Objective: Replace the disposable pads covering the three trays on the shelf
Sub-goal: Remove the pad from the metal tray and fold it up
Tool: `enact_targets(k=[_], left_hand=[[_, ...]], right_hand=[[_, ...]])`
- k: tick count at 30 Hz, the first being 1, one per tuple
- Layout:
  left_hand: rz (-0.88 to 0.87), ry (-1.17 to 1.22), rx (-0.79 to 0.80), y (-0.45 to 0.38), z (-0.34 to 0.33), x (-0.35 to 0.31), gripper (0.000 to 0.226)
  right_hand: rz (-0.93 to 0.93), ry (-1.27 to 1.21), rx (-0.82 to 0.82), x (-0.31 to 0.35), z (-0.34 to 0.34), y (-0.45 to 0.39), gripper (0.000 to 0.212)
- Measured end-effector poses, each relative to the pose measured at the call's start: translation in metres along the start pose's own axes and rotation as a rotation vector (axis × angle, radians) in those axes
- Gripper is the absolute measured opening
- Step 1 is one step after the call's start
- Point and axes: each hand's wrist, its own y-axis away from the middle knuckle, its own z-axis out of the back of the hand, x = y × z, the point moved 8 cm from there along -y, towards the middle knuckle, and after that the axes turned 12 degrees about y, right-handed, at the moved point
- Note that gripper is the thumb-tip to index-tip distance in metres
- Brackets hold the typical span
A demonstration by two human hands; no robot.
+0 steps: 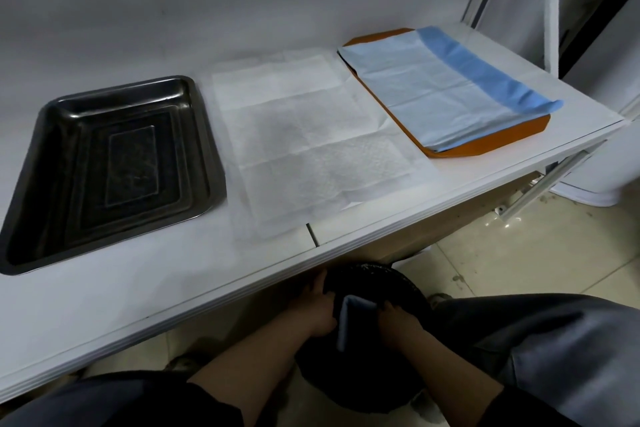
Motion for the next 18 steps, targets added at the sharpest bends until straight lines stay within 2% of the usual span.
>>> enact_targets(k=[6,10,14,16,18], left_hand=[[0.006,-0.065,0.013,0.016,0.018,-0.015,0.053],[0.048,-0.051,0.049,0.028,0.025,-0.021,0.054],[0.073,-0.008,0.123,0.052,0.036,-0.04,0.035],[0.099,-0.028,0.171,0.063,0.04,-0.048,0.035],[0.099,-0.05,0.153,0.073,0.05,-0.055,0.04]], right_hand=[[-0.001,0.035,-0.066,0.0,0.023,0.015,0.044],[0.015,0.039,-0.101,0.004,0.045,0.031,0.039],[0.043,0.025,-0.177,0.008,0.073,0.053,0.047],[0.037,0.053,-0.165,0.009,0.084,0.062,0.044],[0.028,0.072,-0.159,0.009,0.098,0.075,0.038]])
